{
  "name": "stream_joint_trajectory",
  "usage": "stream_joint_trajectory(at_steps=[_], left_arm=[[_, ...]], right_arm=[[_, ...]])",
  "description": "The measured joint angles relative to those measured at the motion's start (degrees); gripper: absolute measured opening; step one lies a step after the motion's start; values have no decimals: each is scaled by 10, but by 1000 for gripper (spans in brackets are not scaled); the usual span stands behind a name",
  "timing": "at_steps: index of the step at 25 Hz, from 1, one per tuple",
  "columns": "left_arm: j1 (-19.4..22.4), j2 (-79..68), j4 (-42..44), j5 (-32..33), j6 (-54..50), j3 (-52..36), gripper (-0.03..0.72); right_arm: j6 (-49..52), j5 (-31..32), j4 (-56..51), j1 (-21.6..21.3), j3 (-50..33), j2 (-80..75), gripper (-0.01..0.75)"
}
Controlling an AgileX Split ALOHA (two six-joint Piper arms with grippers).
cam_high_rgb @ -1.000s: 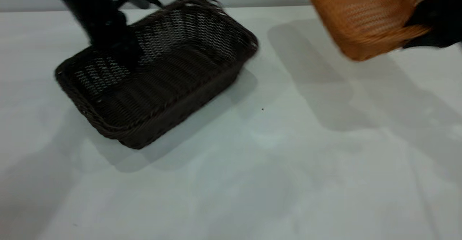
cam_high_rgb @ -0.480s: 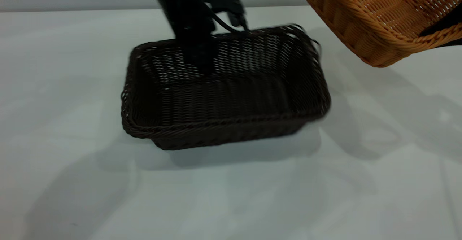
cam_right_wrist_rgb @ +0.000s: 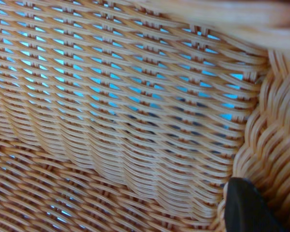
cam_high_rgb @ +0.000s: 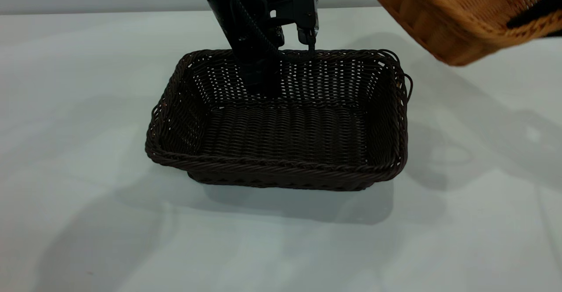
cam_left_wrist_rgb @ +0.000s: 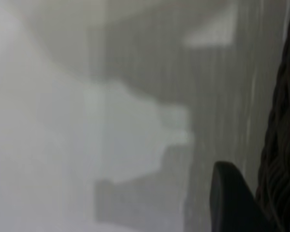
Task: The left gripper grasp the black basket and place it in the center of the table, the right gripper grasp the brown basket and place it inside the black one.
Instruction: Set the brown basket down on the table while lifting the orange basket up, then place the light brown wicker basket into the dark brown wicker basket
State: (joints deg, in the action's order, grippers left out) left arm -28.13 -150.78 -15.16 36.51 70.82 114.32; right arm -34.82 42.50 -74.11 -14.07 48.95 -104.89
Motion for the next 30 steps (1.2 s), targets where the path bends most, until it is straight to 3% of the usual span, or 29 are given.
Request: stream_joint_trajectory(at_steps=[2, 8, 10, 15, 20, 25, 30], left_arm=[[0, 2, -11, -1, 1, 0, 273], [9, 41, -52, 17, -16, -1, 517], [18, 68, -50, 41, -29, -1, 545], [68, 143, 10, 94, -64, -1, 549], [164, 195, 64, 121, -120, -1, 525], [242, 250, 74, 120, -206, -1, 517], [272, 287, 74, 118, -235, -1, 517]], right_arm=[[1, 15, 10, 0, 17, 0, 83], [28, 26, 53, 0, 59, 0, 83], [38, 28, 80, 0, 73, 0, 83], [61, 31, 111, 0, 98, 0, 82], [84, 41, 128, 17, 104, -1, 82], [99, 59, 205, 109, 119, -19, 82], [151, 105, 324, 199, 194, -107, 82]])
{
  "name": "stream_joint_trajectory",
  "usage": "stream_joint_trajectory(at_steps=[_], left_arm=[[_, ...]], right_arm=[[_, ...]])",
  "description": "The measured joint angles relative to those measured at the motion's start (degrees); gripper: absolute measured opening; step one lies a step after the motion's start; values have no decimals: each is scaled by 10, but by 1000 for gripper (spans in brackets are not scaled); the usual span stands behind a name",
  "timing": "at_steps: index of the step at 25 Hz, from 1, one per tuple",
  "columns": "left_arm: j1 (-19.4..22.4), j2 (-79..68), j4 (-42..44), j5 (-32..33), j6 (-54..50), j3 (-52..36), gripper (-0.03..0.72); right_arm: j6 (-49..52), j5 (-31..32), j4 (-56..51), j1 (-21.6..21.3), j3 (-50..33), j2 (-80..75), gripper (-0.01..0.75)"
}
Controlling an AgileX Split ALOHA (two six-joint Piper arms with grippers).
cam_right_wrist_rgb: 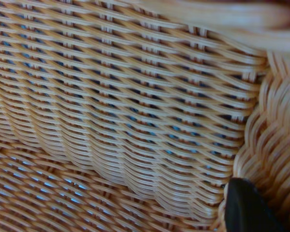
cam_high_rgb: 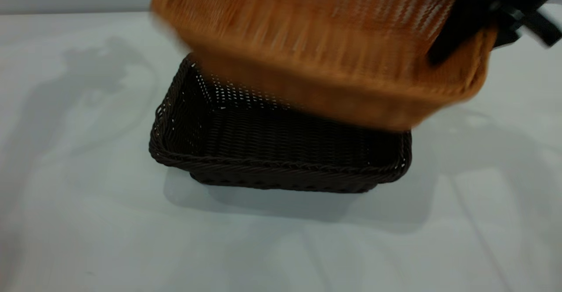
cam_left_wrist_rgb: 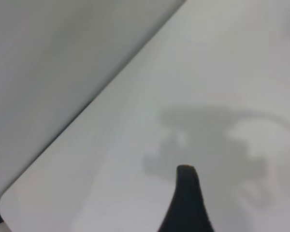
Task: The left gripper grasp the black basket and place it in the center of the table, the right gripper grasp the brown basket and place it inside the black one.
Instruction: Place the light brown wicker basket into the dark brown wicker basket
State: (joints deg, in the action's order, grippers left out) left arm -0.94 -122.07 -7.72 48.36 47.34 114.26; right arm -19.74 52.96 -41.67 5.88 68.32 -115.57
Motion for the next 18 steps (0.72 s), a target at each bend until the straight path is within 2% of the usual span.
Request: stream_joint_trajectory(at_steps=[4, 8, 18], left_arm=[[1, 8, -2, 0, -4, 0, 517], [1, 9, -27, -1, -5, 0, 517], [1, 9, -43, -1, -5, 0, 517]], right_arm=[[47, 29, 69, 52, 77, -64, 82], [70, 39, 83, 84, 131, -103, 82], [93, 33, 105, 89, 160, -154, 86]])
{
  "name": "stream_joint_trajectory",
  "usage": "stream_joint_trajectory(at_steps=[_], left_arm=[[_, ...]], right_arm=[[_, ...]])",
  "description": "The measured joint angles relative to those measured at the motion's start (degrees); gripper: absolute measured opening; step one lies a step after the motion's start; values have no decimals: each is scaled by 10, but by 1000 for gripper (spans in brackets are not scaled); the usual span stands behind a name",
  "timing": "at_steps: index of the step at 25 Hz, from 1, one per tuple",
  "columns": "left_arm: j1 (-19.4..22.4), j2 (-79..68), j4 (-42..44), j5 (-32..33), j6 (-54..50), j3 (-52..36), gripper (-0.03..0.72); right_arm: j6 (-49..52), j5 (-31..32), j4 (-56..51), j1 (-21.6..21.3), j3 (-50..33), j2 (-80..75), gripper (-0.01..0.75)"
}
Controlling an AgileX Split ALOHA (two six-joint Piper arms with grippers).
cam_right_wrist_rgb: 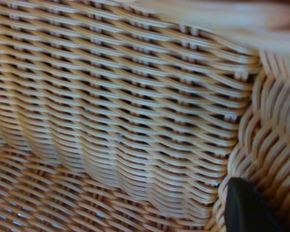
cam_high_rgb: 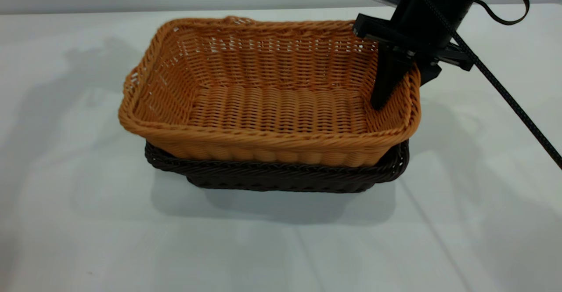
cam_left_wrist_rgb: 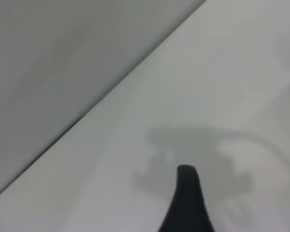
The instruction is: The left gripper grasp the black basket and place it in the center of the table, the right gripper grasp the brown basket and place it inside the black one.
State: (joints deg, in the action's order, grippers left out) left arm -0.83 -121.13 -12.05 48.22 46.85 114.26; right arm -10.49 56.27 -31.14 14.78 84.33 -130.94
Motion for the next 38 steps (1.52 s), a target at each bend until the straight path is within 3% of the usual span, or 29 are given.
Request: stream_joint_trajectory(at_steps=[4, 7, 12, 15, 19, 29, 32, 36, 38], left_arm=[[0, 0, 0, 0, 0, 0, 517], [0, 0, -1, 0, 0, 0, 517], [0, 2, -12, 2, 0, 0, 517], [0, 12, -39, 2, 0, 0, 517], [0, 34, -65, 13, 0, 0, 517], [0, 139, -69, 55, -12, 0, 517], [0, 193, -69, 87, -52, 0, 517], [0, 262, -69, 177, -117, 0, 516], [0, 288, -69, 186, -144, 0, 516]], right_arm=[[14, -5, 9, 1, 1, 0, 146], [15, -5, 9, 1, 3, 1, 284], [18, 9, 7, 2, 4, 8, 584], [20, 19, 27, 2, 4, 25, 672], [41, 35, 91, 1, 4, 71, 684], [92, 122, 219, 1, 1, 224, 574], [92, 132, 223, 1, 0, 299, 568], [96, 140, 223, 1, 0, 415, 567], [105, 144, 223, 1, -1, 477, 568]])
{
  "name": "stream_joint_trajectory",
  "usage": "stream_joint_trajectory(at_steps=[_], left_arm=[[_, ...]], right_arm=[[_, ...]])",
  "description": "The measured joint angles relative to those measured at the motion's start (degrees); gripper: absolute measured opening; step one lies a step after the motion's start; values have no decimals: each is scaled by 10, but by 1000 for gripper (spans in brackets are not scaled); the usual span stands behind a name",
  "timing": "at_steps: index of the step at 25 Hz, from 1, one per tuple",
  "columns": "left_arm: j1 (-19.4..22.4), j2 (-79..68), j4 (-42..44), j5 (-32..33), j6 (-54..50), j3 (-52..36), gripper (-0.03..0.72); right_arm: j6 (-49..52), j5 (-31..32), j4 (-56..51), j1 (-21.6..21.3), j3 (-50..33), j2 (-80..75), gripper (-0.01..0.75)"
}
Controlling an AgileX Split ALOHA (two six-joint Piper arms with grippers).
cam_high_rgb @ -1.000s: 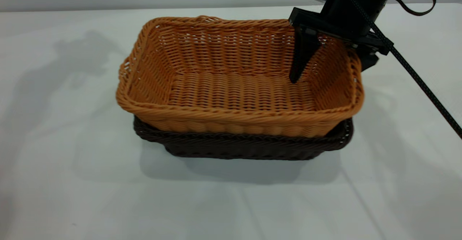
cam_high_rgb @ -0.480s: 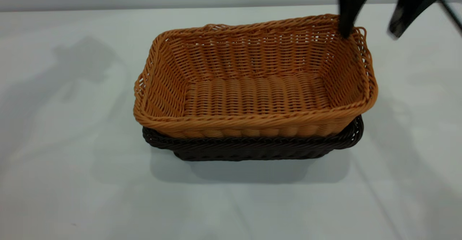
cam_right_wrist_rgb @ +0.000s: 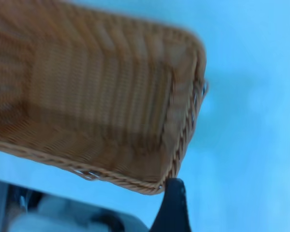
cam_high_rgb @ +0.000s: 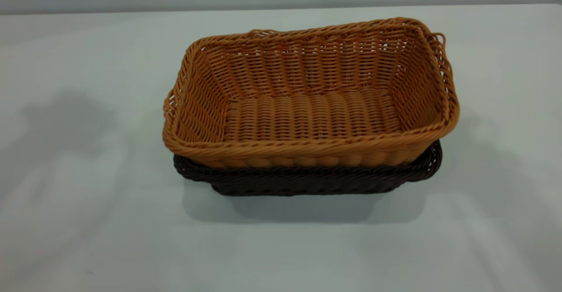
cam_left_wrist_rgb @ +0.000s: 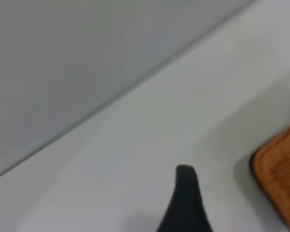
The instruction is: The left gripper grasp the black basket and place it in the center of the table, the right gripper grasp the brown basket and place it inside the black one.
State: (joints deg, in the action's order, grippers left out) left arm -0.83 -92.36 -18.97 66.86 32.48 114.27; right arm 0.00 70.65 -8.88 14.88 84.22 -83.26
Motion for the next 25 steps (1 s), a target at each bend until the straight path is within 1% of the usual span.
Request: stream_joint_trajectory(at_steps=[2, 4, 7, 10, 15, 19, 22, 25], left_arm=[[0, 26, 0, 0, -40, -1, 516], [0, 53, 7, 0, -84, -14, 516], [0, 109, 39, 0, -120, -57, 516], [0, 178, 65, 0, -136, -122, 516], [0, 289, 67, 0, -139, -264, 516], [0, 364, 64, 0, -139, -399, 516], [0, 417, 47, 0, -139, -505, 516], [0, 472, 20, 0, -141, -608, 516]], right_arm=[[-3, 2, -3, 0, -9, 71, 566], [-3, 5, -3, 0, -35, 139, 566], [-3, 10, 1, 0, -97, 245, 565], [4, 14, 12, 0, -173, 353, 565], [40, 5, 63, 0, -310, 509, 565], [60, -2, 97, 0, -422, 572, 565], [63, -27, 101, 0, -493, 599, 565], [63, -73, 101, 0, -547, 611, 565]])
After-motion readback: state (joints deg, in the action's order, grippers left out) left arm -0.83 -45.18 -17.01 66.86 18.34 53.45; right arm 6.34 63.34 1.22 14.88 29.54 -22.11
